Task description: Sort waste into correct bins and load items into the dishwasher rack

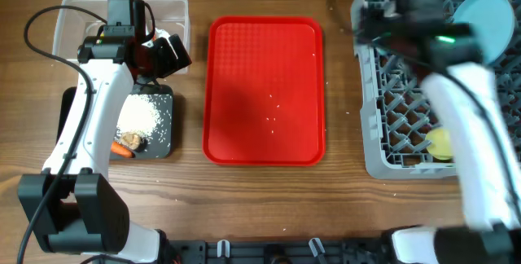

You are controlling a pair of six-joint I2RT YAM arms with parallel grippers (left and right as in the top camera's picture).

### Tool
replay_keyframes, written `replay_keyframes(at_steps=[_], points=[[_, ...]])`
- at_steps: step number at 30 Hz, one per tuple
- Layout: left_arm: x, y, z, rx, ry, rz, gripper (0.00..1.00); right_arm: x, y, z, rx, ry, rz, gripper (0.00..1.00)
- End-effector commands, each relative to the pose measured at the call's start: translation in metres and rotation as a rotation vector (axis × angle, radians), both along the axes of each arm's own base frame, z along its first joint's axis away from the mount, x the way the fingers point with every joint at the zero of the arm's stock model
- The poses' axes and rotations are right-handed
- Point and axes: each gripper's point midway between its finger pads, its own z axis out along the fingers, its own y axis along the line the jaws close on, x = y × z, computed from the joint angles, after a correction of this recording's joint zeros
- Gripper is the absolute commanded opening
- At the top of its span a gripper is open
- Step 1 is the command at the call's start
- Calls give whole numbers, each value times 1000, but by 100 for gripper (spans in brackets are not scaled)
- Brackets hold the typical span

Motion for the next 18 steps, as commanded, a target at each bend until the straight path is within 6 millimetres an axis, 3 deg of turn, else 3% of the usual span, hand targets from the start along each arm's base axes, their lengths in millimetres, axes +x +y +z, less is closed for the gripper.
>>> replay_keyframes(at_steps=[1, 3, 5, 7, 11, 12, 13, 15, 18], points=[[0, -2, 5, -10, -14, -6, 100, -7, -67, 8, 225, -32, -174, 91], [0, -2, 5, -10, -14, -6, 100, -11, -113, -26, 326, 51, -266, 92], [0, -2, 5, -10, -14, -6, 100, -15, -141, -59, 391, 136, -336, 89], [0, -2, 5, -10, -14, -6, 100, -19, -156, -93, 409, 233, -386, 79], [0, -2, 5, -10, -14, -6, 100, -14, -160, -140, 420, 352, -412, 51], [0, -2, 5, -10, -14, -6, 100, -14, -160, -148, 423, 374, -413, 40], [0, -2, 5, -10, -14, -6, 100, -14, -160, -154, 426, 389, -416, 27], [0, -2, 5, -10, -14, -6, 100, -14, -160, -157, 427, 395, -417, 12], [0, -2, 5, -10, -14, -6, 100, -14, -160, -157, 428, 396, -417, 11]])
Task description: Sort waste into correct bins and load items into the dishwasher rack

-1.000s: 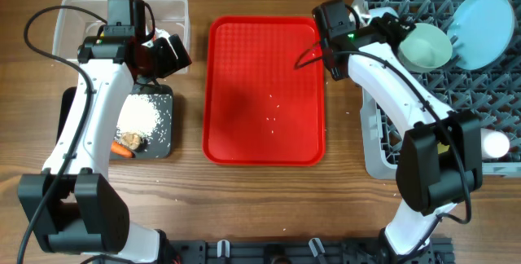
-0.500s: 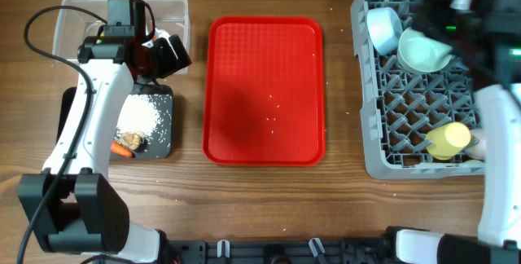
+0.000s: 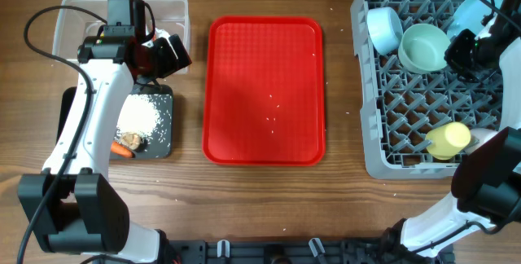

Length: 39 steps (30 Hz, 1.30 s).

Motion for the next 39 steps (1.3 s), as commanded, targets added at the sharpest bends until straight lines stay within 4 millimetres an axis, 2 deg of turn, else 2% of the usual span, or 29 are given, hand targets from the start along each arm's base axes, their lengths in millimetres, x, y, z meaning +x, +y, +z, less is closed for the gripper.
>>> replay_keyframes(at_steps=[1, 3, 5, 7, 8, 9, 10, 11, 12, 13, 14, 15, 16, 18, 19, 22, 24, 25, 27, 39], points=[[0, -2, 5, -10, -14, -6, 100, 1, 5, -8, 21, 11, 12, 13], [0, -2, 5, -10, -14, -7, 100, 1, 8, -18, 25, 20, 18, 21], [0, -2, 5, -10, -14, -6, 100, 0, 15, -29, 30, 32, 32, 20], [0, -2, 5, -10, -14, -6, 100, 1, 16, -30, 29, 30, 35, 14], [0, -2, 5, -10, -14, -6, 100, 1, 16, -29, 28, 27, 35, 4], [0, -2, 5, -10, -14, -6, 100, 1, 16, -28, 28, 26, 35, 4], [0, -2, 5, -10, -14, -6, 100, 1, 17, -18, 25, 13, 37, 4], [0, -2, 5, -10, -14, -6, 100, 1, 15, 1, 5, -12, 34, 4], [0, -2, 5, -10, -14, -6, 100, -2, 7, 31, -70, -41, 13, 4], [0, -2, 5, -10, -14, -6, 100, -9, 3, 54, -153, -48, -12, 4], [0, -2, 5, -10, -14, -6, 100, -23, 2, 82, -312, -35, -33, 4], [0, -2, 5, -10, -14, -6, 100, -38, 4, 95, -441, 9, -70, 4], [0, -2, 5, -10, -14, -6, 100, -45, 5, 101, -508, 38, -86, 4], [0, -2, 5, -10, -14, -6, 100, -59, 25, 114, -706, 111, -78, 4], [0, -2, 5, -10, -14, -6, 100, -61, 30, 118, -749, 118, -71, 4], [0, -2, 5, -10, -14, -6, 100, -57, 59, 136, -990, 143, 49, 4], [0, -2, 5, -10, -14, -6, 100, -50, 67, 148, -1155, 190, 157, 4], [0, -2, 5, -10, -14, -6, 100, -39, 70, 147, -1254, 275, 284, 4], [0, -2, 5, -10, -14, -6, 100, -26, 71, 134, -1337, 443, 487, 4], [0, -2, 5, -10, -14, -6, 100, -4, 75, 94, -1386, 555, 653, 4]])
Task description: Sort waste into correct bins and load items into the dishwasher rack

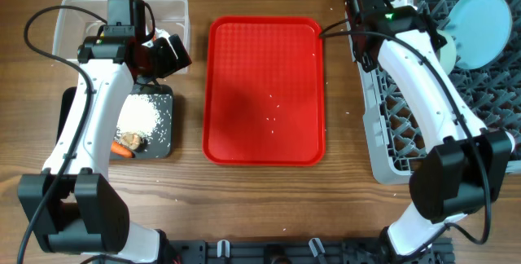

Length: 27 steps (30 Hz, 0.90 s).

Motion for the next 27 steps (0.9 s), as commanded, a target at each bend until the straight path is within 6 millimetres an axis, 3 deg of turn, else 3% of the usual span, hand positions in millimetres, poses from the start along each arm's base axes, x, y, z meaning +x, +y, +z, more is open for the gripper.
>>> replay_keyframes(at_steps=[1, 9, 16, 24, 25, 26, 27], points=[[0, -2, 5, -10, -14, -6, 100, 0, -1, -10, -53, 70, 17, 4], [0, -2, 5, -10, -14, -6, 100, 2, -6, -49, -93, 201, 72, 4], [0, -2, 5, -10, -14, -6, 100, 5, -4, -53, -92, 178, 77, 4], [0, -2, 5, -10, -14, -6, 100, 9, 38, -72, -1, 231, 206, 6], [0, -2, 5, -10, -14, -6, 100, 7, 45, -73, -5, 250, 226, 15], [0, -2, 5, -10, -14, -7, 100, 6, 50, -74, 2, 260, 240, 36], [0, -2, 5, -10, -14, -6, 100, 6, 60, -78, 20, 271, 266, 76]])
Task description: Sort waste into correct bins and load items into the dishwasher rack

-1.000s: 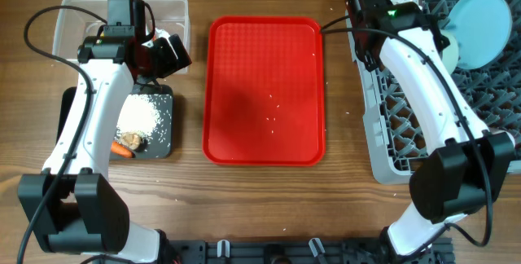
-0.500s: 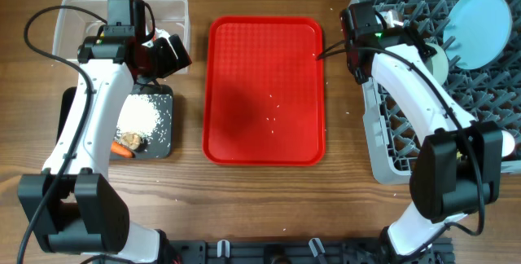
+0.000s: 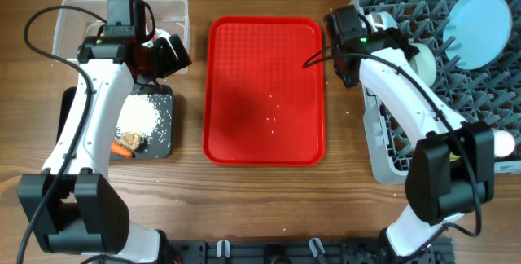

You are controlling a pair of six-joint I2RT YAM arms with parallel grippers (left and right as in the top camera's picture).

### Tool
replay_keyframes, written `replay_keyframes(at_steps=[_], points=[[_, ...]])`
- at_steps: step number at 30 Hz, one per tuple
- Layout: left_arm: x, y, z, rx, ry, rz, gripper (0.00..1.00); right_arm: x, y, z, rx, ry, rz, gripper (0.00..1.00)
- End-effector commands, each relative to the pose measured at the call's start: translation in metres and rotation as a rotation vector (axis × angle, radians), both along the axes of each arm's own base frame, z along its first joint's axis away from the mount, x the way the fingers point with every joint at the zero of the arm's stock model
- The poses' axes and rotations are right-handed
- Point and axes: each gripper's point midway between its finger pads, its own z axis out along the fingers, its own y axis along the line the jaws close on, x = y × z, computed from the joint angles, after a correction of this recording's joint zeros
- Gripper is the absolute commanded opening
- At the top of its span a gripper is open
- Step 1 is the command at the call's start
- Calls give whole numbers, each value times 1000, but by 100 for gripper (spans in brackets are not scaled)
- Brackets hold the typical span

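The red tray [image 3: 264, 89] lies in the middle, bare except for a few rice grains. To its right stands the grey dishwasher rack [image 3: 407, 154]. It holds a light blue plate [image 3: 479, 18] at the back and a pale bowl [image 3: 425, 59] partly hidden by my right arm. My right gripper [image 3: 342, 52] hangs over the rack's left edge beside the tray, with its fingers hidden under the wrist. My left gripper [image 3: 167, 54] hovers where the clear bin [image 3: 81, 11] meets the black bin [image 3: 163, 105]. Its jaws are too dark to read.
The black bin holds a heap of rice [image 3: 140, 117], a brown scrap [image 3: 130, 140] and a carrot piece [image 3: 122, 151]. A pale rounded item [image 3: 506, 143] shows at the rack's right edge. My right arm lies across the rack's left half.
My right gripper has moved left and slightly forward, from the rack's back-left corner to its left edge beside the tray. The left arm has not moved.
First my right arm was a blur over the back of the rack. Then it was at the rack's far right, with a white cup, a green bowl and a yellow cup showing. Later it reached the back-left corner, and now the left edge. The left arm stayed still throughout.
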Motion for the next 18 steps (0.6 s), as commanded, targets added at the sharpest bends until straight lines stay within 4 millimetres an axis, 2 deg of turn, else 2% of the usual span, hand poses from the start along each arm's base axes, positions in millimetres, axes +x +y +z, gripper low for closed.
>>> replay_keyframes(at_steps=[1, 3, 6, 7, 9, 11, 14, 16, 18], points=[[0, -2, 5, -10, -14, -6, 100, -2, 32, -22, 69, 69, 82, 100], [0, -2, 5, -10, -14, -6, 100, 1, 45, -26, 123, 18, 89, 100], [0, -2, 5, -10, -14, -6, 100, 1, 51, -27, 214, -63, 54, 100], [0, -2, 5, -10, -14, -6, 100, 2, 52, -23, 240, -113, 39, 100], [0, -2, 5, -10, -14, -6, 100, 5, 53, 5, 318, -281, 13, 100], [0, -2, 5, -10, -14, -6, 100, 8, 65, 25, 456, -372, 38, 100], [0, -2, 5, -10, -14, -6, 100, -3, 118, 51, 931, -424, 118, 100], [0, -2, 5, -10, -14, -6, 100, -22, 173, 61, 1265, -304, 229, 100], [0, -2, 5, -10, -14, -6, 100, -37, 214, 68, 1478, -181, 324, 100]])
